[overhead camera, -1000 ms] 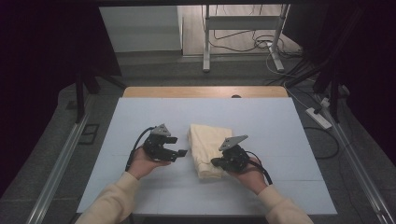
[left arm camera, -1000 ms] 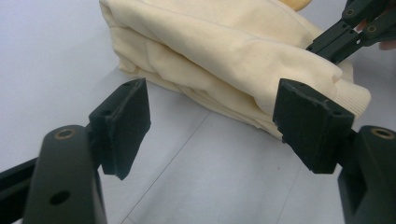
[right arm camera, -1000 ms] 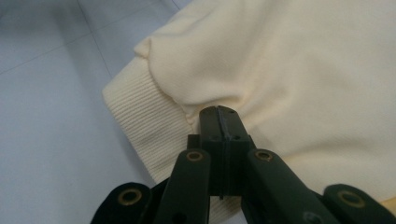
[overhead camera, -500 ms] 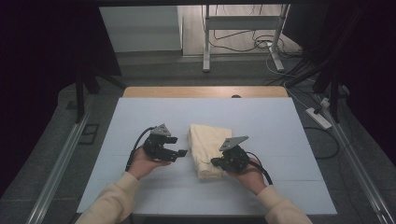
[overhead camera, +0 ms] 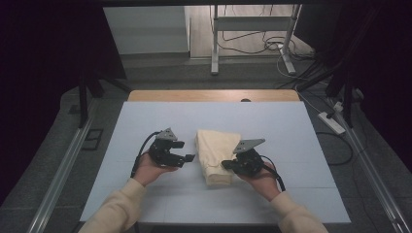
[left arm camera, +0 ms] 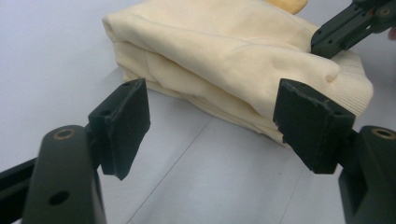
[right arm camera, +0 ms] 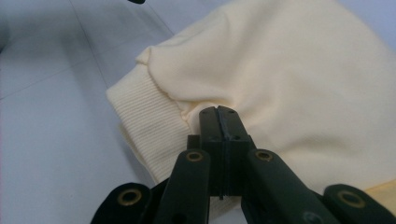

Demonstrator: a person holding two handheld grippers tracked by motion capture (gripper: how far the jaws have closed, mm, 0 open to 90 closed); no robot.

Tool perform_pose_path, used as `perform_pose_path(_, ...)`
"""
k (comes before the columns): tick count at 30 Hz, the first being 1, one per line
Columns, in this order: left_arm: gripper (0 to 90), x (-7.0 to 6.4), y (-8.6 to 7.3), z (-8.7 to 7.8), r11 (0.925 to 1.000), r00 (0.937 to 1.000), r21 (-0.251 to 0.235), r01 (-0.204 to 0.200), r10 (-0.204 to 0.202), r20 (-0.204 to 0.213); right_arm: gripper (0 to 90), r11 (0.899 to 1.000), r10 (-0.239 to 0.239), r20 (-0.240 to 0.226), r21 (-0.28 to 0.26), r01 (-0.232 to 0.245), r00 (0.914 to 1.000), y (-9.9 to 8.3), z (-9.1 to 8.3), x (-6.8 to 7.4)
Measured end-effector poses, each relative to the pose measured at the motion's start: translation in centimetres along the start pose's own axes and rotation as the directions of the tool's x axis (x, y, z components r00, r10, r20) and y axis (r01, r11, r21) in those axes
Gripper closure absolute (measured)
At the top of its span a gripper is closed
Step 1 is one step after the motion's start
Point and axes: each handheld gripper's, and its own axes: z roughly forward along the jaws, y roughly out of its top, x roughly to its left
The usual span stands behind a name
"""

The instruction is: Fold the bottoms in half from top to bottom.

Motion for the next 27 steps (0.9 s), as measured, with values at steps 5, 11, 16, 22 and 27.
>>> perform_pose_path(5, 26.7, -0.3, -0.2, -0.8, 0.9998, 0.9999, -0.018, 0.003, -0.003, -0.010, 89.2, 1.000, -0.004, 0.028, -0.030, 0.005, 0.9996, 0.4, -1.2, 0.1)
perform_pose_path(11, 26.7, -0.7, -0.9, -1.3, 0.9998, 0.9999, -0.019, -0.001, 0.000, -0.016, 89.2, 0.998, 0.041, 0.053, -0.058, -0.038, 0.9978, -0.2, -3.1, -0.4)
perform_pose_path(16, 26.7, -1.1, -1.6, -1.8, 0.9997, 0.9995, -0.025, 0.003, -0.004, -0.031, 89.2, 0.996, 0.068, 0.069, -0.060, -0.064, 0.9953, -1.1, -4.1, -1.0)
perform_pose_path(22, 26.7, -1.3, -2.7, -2.6, 0.9992, 0.9984, -0.038, 0.014, -0.016, -0.054, 89.2, 0.994, 0.097, 0.087, -0.055, -0.093, 0.9915, -2.5, -5.1, -1.7)
perform_pose_path(27, 26.7, -1.4, -3.4, -3.2, 0.9985, 0.9972, -0.048, 0.025, -0.029, -0.069, 89.2, 0.994, 0.105, 0.093, -0.047, -0.101, 0.9901, -3.4, -5.5, -2.2)
